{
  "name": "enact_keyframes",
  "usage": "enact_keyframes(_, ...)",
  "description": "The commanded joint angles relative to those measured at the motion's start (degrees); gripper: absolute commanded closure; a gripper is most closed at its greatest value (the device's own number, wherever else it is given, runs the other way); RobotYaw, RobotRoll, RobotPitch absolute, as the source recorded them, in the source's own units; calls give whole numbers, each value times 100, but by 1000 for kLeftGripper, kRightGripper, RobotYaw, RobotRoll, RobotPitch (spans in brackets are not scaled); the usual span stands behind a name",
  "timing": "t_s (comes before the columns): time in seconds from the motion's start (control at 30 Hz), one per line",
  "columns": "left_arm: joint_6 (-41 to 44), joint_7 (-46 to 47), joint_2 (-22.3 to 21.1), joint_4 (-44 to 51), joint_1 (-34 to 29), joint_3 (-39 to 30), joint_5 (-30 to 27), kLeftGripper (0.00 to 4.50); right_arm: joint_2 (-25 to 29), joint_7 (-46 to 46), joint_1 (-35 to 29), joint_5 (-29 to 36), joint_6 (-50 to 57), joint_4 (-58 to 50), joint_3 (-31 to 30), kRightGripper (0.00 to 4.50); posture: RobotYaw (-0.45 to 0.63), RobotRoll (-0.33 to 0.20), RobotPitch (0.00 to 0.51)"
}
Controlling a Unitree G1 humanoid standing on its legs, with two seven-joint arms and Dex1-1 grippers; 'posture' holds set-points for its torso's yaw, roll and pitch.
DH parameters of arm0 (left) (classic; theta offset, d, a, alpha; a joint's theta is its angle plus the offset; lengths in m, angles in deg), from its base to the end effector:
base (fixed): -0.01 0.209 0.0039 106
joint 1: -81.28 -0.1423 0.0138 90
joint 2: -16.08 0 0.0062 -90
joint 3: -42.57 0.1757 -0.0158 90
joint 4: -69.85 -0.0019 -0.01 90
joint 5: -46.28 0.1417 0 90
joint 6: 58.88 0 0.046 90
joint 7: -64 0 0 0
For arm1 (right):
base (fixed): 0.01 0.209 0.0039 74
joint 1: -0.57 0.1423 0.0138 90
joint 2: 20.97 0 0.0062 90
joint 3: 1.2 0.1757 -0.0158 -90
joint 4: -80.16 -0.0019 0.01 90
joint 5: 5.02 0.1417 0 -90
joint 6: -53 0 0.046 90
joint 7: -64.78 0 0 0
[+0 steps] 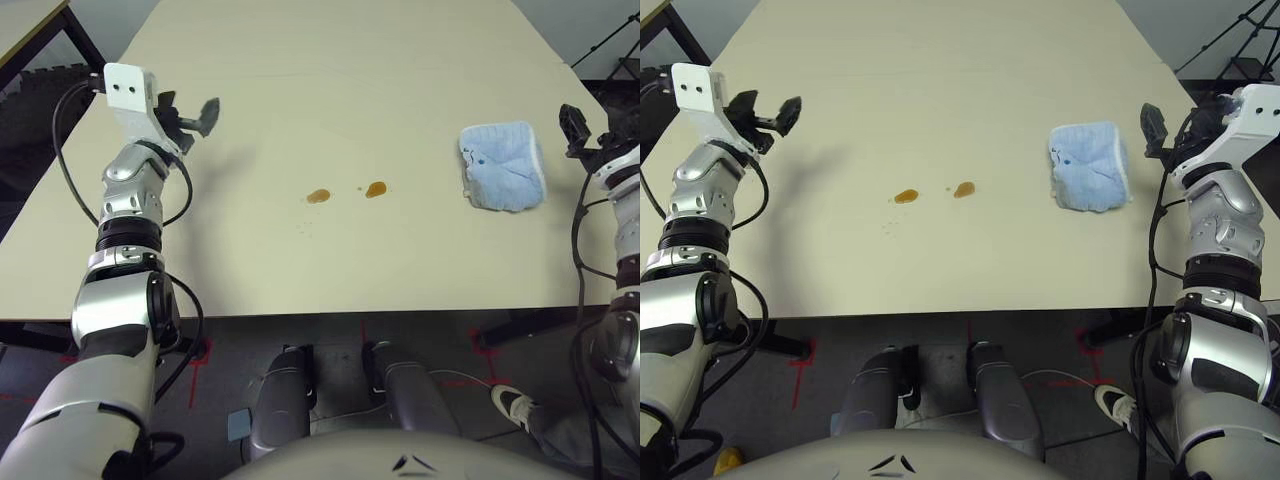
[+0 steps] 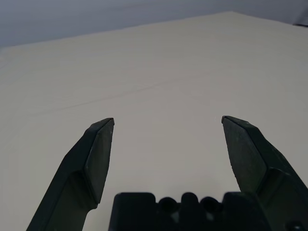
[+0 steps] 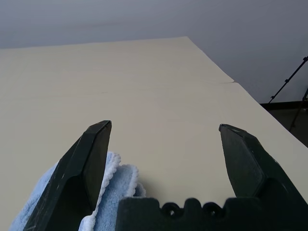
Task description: Wipe the water off the table with a rag.
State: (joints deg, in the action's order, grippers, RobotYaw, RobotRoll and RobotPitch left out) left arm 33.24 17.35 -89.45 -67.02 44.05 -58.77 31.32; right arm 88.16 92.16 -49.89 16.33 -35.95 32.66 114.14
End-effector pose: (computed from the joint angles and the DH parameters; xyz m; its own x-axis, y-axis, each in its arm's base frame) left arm 0.3339 0.2742 0.2002 0.8551 -0.5056 0.1145 0.4904 0.8606 0.1371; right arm 0.2866 -0.3358 0.1649 0.9787 -0.0413 0.2009 0.0234 0.9956 0.0908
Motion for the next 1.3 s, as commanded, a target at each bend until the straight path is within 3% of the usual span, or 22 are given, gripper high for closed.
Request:
enact_keyframes(0.03, 582, -1006, -63, 676, -286, 267, -279, 0, 28, -16, -2, -1, -1, 3, 8, 39, -182, 0, 141)
enact_keyframes(0.37, 1318, -2592, -360, 1427, -966, 781, -367, 0, 300, 217, 98, 16, 389, 55, -40, 39, -199, 0, 132)
enact_keyframes(0.57, 1377, -2754, -322, 1529, -1159, 835, -354, 0, 602, 729, 215, 38, 1344, -71, -259, 39, -205, 0, 136)
enact_keyframes(0.9, 1135, -2707, -302, 1514, -1225, 931, -198, 0, 986, 1670, 631, -123, 3597, -245, -1248, 39, -206, 0, 140)
enact_keyframes(1.3, 1105, -2534, -268, 1630, -1271, 944, -241, 0, 677, 1405, 1529, -1099, 3643, 1259, -2067, 39, -193, 0, 144)
